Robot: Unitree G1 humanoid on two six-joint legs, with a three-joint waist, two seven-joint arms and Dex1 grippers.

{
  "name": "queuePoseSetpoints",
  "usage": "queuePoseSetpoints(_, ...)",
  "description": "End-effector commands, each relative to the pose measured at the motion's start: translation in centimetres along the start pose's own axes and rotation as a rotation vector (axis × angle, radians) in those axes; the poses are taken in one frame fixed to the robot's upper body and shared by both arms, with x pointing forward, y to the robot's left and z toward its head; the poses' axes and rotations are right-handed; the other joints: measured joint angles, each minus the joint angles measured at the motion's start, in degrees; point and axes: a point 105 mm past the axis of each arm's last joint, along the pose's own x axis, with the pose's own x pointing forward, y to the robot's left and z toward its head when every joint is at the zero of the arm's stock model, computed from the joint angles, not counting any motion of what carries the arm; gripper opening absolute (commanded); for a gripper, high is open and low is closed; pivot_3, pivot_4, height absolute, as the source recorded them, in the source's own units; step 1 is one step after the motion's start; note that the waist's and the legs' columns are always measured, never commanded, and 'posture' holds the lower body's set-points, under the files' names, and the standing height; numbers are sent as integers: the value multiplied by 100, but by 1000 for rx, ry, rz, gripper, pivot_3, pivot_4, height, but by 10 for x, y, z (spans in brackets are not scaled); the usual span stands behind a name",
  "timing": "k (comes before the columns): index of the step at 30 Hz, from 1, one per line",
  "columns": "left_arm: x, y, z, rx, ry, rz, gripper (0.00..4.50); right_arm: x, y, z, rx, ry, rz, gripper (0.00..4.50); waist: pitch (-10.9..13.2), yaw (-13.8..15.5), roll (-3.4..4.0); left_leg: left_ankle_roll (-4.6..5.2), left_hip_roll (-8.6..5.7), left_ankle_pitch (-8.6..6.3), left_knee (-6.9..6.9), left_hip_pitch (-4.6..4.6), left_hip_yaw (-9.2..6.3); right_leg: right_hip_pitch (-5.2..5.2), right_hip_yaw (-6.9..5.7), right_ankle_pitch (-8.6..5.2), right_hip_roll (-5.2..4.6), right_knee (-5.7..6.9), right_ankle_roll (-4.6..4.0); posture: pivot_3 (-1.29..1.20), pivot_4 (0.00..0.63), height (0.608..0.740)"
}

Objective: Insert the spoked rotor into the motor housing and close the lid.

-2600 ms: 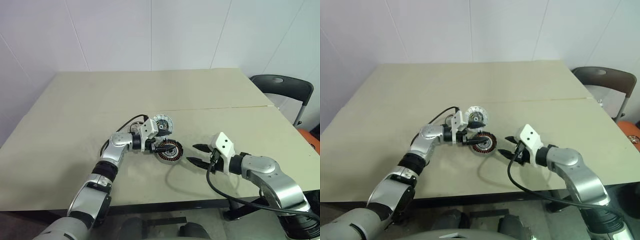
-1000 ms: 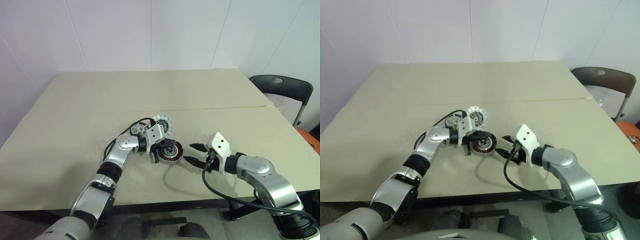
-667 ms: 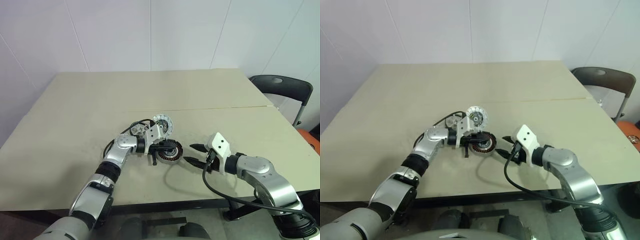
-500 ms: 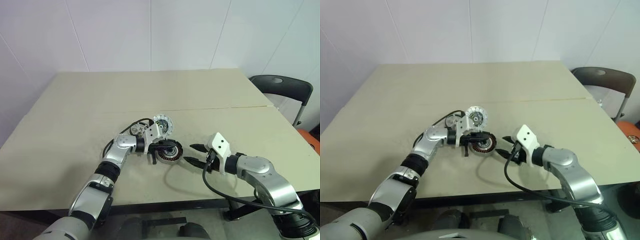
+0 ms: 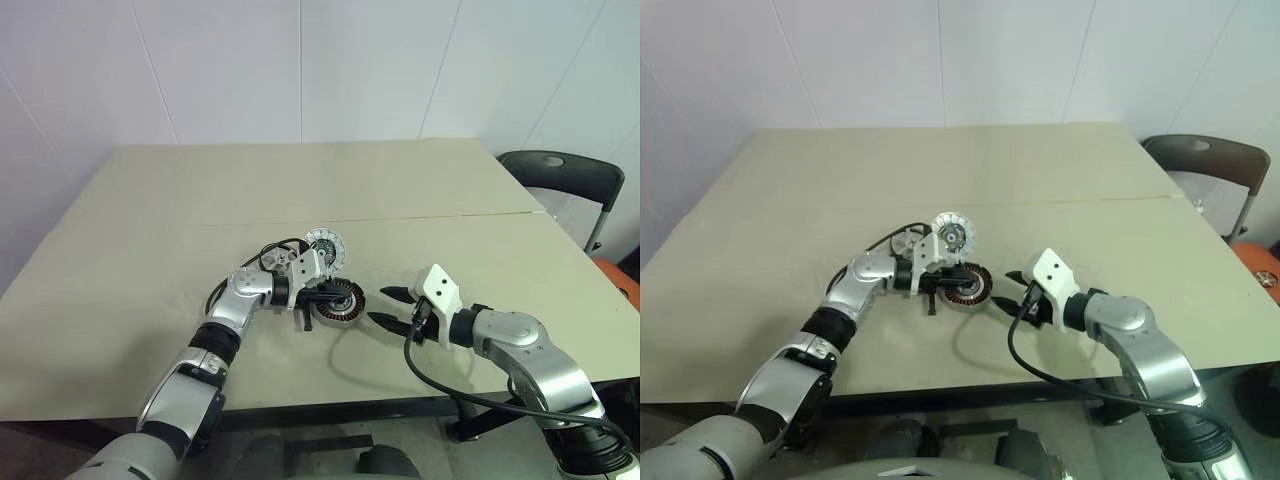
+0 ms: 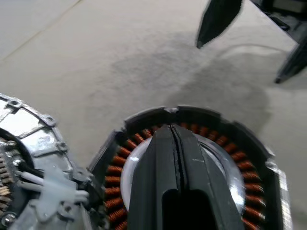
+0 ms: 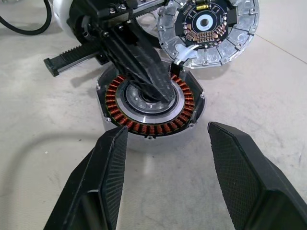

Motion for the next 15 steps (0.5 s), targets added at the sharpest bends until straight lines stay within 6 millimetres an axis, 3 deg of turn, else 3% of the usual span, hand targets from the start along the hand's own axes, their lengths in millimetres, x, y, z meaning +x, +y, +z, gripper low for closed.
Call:
queuePoseSetpoints(1,0,0,-10,38,71,14,49,0,-2,11,-34,-38,-7,2820,0,1,0,0,2,-1,9,0,-1,0,0,-1,0,8,-2,0,0,740)
queuePoseSetpoints(10,-4,1,-37,115,271,9,49,1,-2,12,-35,-40,-11,2820,-27,4,-6,-17,7,-11,36,8,-3,7,3,-1,-2,18,-23,0,0,740)
queuePoseSetpoints(15,-1,10,-30,111,233,74,49,2,-1,12,-34,-42,-11,2820,-44,2,-1,-17,8,-11,35,9,-4,6,4,-1,-2,18,-23,0,0,740)
